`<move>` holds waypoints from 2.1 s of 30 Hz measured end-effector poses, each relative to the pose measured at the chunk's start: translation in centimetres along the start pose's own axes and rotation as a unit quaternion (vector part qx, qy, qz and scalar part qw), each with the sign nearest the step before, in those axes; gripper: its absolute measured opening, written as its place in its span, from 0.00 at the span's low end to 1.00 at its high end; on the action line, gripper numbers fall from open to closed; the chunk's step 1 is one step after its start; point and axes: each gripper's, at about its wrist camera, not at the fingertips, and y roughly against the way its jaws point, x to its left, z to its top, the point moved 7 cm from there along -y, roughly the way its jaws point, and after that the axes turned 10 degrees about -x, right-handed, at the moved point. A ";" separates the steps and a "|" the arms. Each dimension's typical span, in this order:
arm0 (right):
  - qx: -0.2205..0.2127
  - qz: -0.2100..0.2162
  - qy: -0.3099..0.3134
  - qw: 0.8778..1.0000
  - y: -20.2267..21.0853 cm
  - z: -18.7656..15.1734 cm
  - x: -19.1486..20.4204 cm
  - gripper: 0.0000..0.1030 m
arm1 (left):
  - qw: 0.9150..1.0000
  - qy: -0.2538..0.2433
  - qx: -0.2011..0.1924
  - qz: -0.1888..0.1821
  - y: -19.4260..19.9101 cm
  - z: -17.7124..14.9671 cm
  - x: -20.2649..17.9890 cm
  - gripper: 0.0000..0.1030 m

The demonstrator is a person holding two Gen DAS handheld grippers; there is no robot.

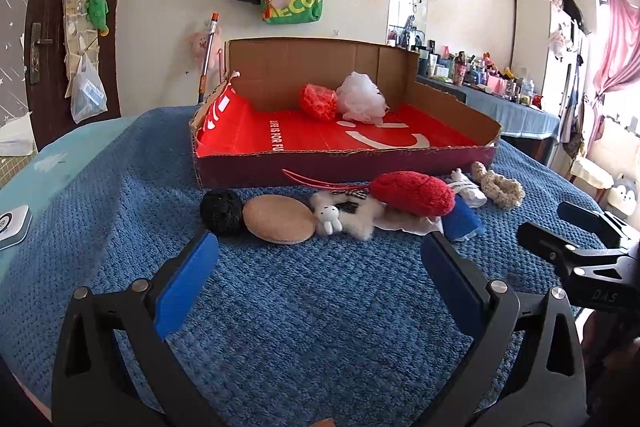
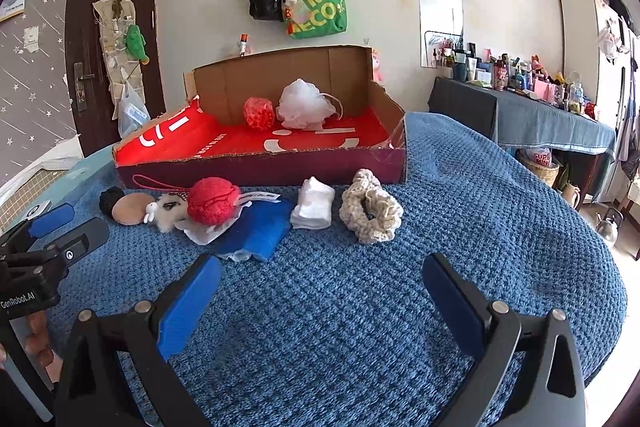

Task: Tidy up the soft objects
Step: 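Move both tools back toward the remaining items on the blanket, then grasp the cream crocheted scrunchie with the right tool while the left tool grasps the black yarn ball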

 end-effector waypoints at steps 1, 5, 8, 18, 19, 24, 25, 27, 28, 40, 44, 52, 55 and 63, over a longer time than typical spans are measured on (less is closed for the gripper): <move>0.001 -0.001 0.001 1.000 -0.1 0.2 -0.1 1.00 | 1.000 0.001 0.003 0.002 -0.1 0.1 0.2 1.00; 0.009 -0.007 0.001 1.000 -0.8 0.7 -0.8 1.00 | 1.000 0.001 0.016 0.009 -0.8 0.4 1.0 1.00; 0.016 -0.012 -0.002 1.000 -1.4 1.4 -1.6 1.00 | 1.000 -0.005 0.022 0.018 -1.3 0.8 1.8 1.00; 0.063 -0.016 -0.024 0.998 -4.7 3.1 -4.5 1.00 | 0.998 0.002 0.059 0.034 -3.6 2.3 5.8 1.00; 0.071 -0.011 -0.033 0.997 -5.2 3.0 -4.7 1.00 | 0.997 0.003 0.064 0.037 -3.9 2.4 6.3 1.00; 0.095 -0.003 -0.056 0.994 -6.6 2.9 -5.8 1.00 | 0.995 0.018 0.089 0.050 -5.1 2.2 8.6 1.00; 0.100 -0.001 -0.058 0.993 -6.8 2.8 -5.9 1.00 | 0.994 0.022 0.094 0.048 -5.4 2.2 8.9 1.00; 0.108 0.006 -0.059 0.992 -7.3 2.8 -6.0 1.00 | 0.992 0.030 0.110 0.046 -6.0 1.8 9.6 0.95; 0.113 0.008 -0.058 0.992 -7.6 2.7 -6.0 0.98 | 0.992 0.031 0.115 0.047 -6.2 1.7 9.7 0.87; 0.132 0.056 -0.055 0.988 -7.9 2.0 -5.1 0.30 | 0.987 0.052 0.148 -0.043 -8.0 -0.1 7.7 0.29; 0.106 0.057 -0.050 0.991 -6.7 3.5 -4.8 0.29 | 0.989 0.054 0.132 -0.043 -7.2 0.8 7.7 0.29; 0.054 0.077 -0.021 0.995 -4.4 6.8 -2.2 0.29 | 0.993 0.046 0.092 -0.063 -5.0 3.4 6.2 0.29; 0.058 0.087 -0.021 0.994 -4.7 6.8 -1.2 0.29 | 0.993 0.045 0.090 -0.067 -4.9 3.4 5.7 0.29; 0.067 0.114 -0.015 0.991 -4.6 5.8 0.9 0.29 | 0.992 0.046 0.078 -0.083 -3.9 3.6 3.7 0.29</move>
